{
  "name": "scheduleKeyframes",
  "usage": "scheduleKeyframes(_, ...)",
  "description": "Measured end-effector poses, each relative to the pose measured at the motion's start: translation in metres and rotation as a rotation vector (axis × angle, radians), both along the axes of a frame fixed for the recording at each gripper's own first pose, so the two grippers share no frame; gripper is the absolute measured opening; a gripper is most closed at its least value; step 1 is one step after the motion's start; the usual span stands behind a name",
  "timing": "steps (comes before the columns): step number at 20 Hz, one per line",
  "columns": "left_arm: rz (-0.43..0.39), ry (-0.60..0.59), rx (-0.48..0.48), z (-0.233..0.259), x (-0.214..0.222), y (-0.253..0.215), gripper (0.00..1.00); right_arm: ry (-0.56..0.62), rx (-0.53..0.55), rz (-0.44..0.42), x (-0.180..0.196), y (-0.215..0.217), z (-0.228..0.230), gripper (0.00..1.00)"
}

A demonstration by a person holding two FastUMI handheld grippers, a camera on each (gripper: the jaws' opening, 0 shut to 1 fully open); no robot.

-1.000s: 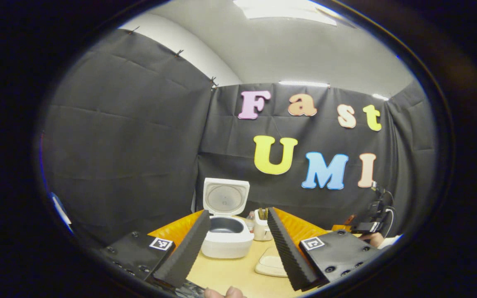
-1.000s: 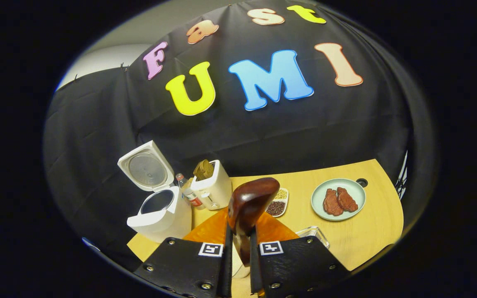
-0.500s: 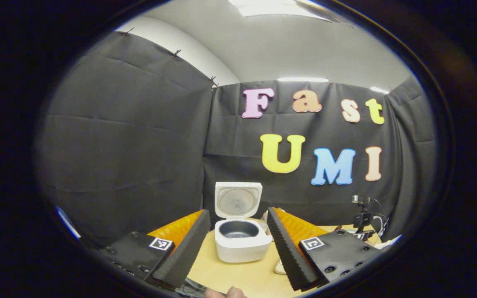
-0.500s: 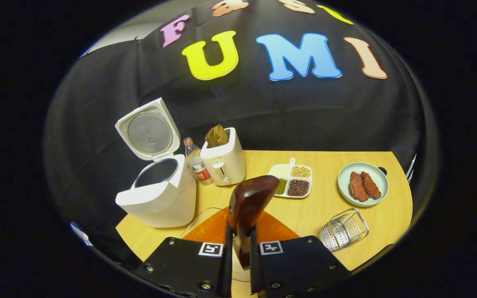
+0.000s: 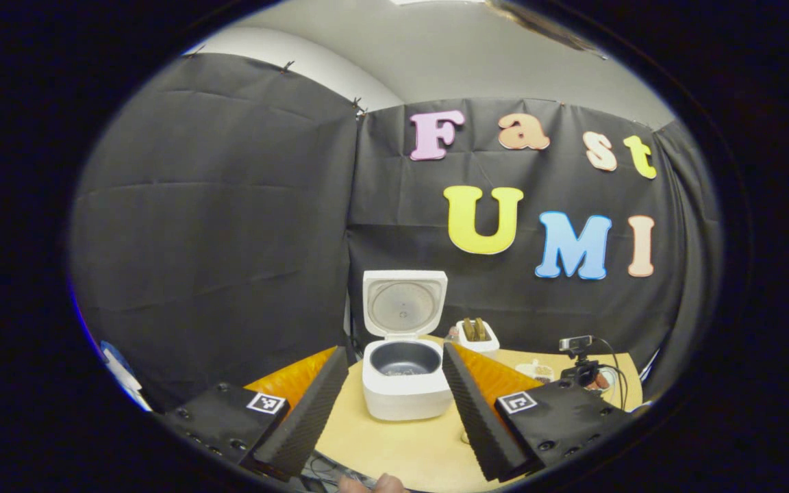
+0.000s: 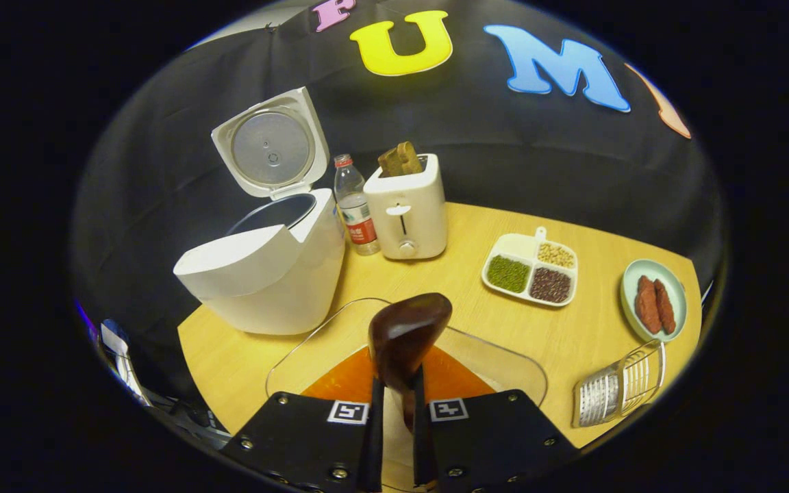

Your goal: Close the left gripper, press the button to open the rice cooker; take a wooden spoon from the chopstick holder with the right hand, scoop a spoonful of rice and pour it into the rice cooker, then put the wooden spoon back into the chopstick holder.

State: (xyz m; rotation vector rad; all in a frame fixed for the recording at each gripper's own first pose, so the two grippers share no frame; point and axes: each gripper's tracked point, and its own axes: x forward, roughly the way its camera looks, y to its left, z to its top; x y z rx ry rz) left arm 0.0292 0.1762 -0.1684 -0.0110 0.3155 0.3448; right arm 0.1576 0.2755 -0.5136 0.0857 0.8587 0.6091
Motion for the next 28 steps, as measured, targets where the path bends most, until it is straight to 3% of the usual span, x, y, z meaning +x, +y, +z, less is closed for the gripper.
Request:
scheduleKeyframes(9, 0.042, -0.036, 0.029, 0.02, -0.006, 0.01, 0.93, 0.264, 0.238, -0.134, -0.002, 0.028, -0.002, 0.18)
scheduleKeyframes(13, 0.048, -0.038, 0.058, 0.027, -0.016, 0.012, 0.96, 0.379, 0.419, -0.301, 0.02, 0.018, 0.004, 0.18)
scheduleKeyframes(15, 0.055, -0.035, 0.062, 0.028, -0.02, 0.017, 0.96, 0.38, 0.464, -0.354, 0.03, 0.007, 0.006, 0.18)
scheduleKeyframes(20, 0.066, -0.04, 0.056, 0.031, -0.027, 0.021, 0.93, 0.386, 0.531, -0.397, 0.041, -0.01, 0.018, 0.18)
scheduleKeyframes(28, 0.051, -0.046, 0.061, 0.036, -0.031, 0.018, 0.93, 0.389, 0.653, -0.404, 0.038, -0.03, 0.056, 0.18)
